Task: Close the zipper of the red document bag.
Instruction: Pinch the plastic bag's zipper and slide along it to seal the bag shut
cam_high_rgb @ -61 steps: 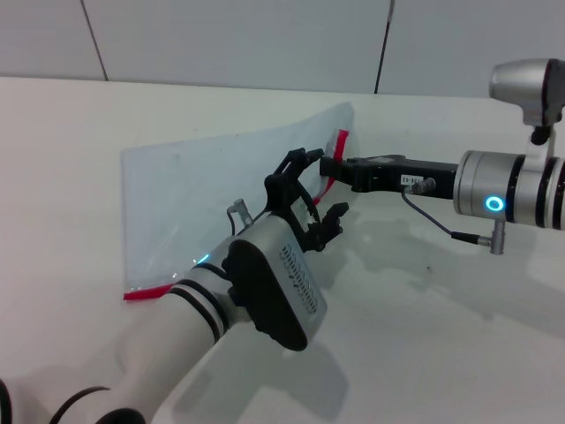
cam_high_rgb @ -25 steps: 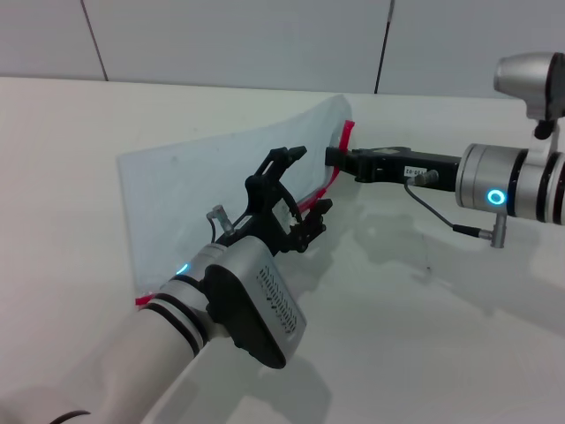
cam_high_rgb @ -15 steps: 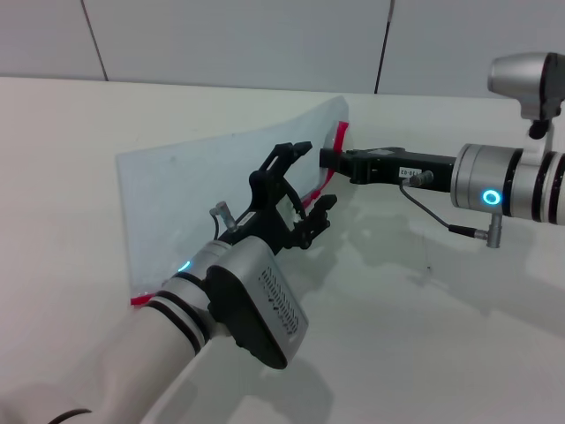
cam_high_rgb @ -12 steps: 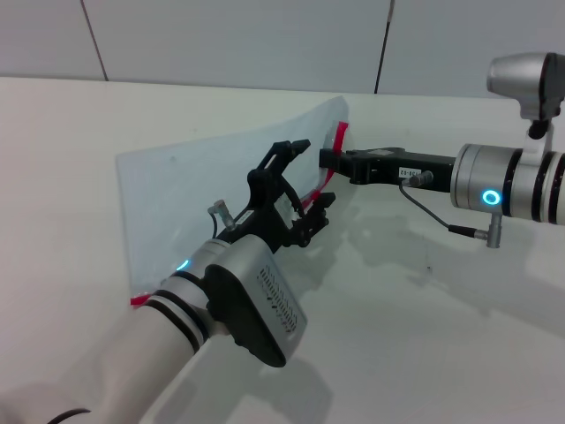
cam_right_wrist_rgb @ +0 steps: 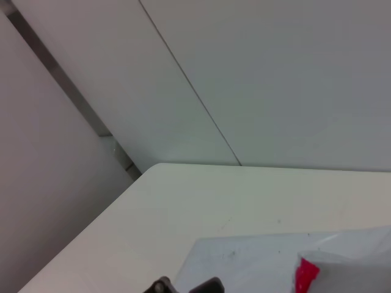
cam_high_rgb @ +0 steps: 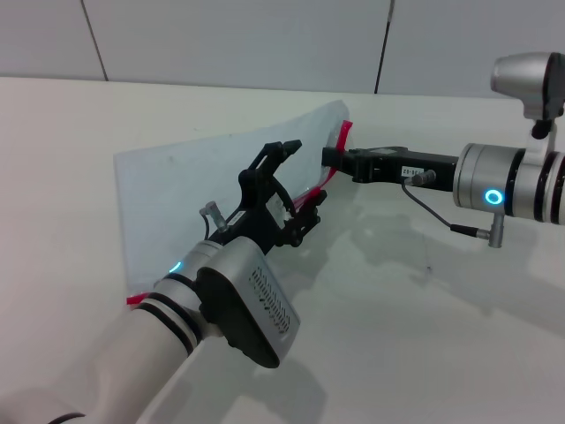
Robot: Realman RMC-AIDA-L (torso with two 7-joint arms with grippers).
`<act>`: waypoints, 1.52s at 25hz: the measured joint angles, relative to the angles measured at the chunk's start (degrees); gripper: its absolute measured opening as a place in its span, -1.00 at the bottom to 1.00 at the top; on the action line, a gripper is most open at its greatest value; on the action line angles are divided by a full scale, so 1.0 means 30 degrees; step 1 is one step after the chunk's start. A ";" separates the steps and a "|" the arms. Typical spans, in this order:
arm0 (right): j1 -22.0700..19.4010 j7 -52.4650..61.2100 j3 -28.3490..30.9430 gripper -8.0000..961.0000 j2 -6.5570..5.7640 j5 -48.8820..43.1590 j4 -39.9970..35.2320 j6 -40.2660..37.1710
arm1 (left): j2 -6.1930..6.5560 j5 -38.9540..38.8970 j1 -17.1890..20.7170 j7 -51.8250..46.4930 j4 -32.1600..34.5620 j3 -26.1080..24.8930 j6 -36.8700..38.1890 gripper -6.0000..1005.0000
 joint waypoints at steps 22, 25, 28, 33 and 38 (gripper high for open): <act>0.0064 0.0000 -0.0031 -0.91 -0.0002 0.0033 0.0026 0.0163 | 0.0001 0.0155 0.0084 0.0000 0.0118 0.0044 0.0746 0.33; 0.0066 -0.0001 -0.0046 -0.91 0.0000 0.0023 0.0026 0.0171 | 0.0001 0.0503 0.0063 -0.0030 0.0131 0.0048 0.0761 0.25; 0.0072 0.0000 -0.0066 -0.91 0.0000 0.0010 0.0026 0.0172 | 0.0001 0.0932 0.0060 -0.0370 0.0171 0.0057 0.0774 0.23; 0.0072 0.0000 -0.0057 -0.91 0.0000 0.0004 0.0027 0.0172 | 0.0001 0.1067 0.0064 -0.0712 0.0197 0.0085 0.0671 0.02; 0.0040 0.0000 0.0008 -0.91 0.0002 0.0004 -0.0028 0.0172 | 0.0001 0.1074 0.0097 -0.0725 0.0205 0.0258 0.0574 -0.15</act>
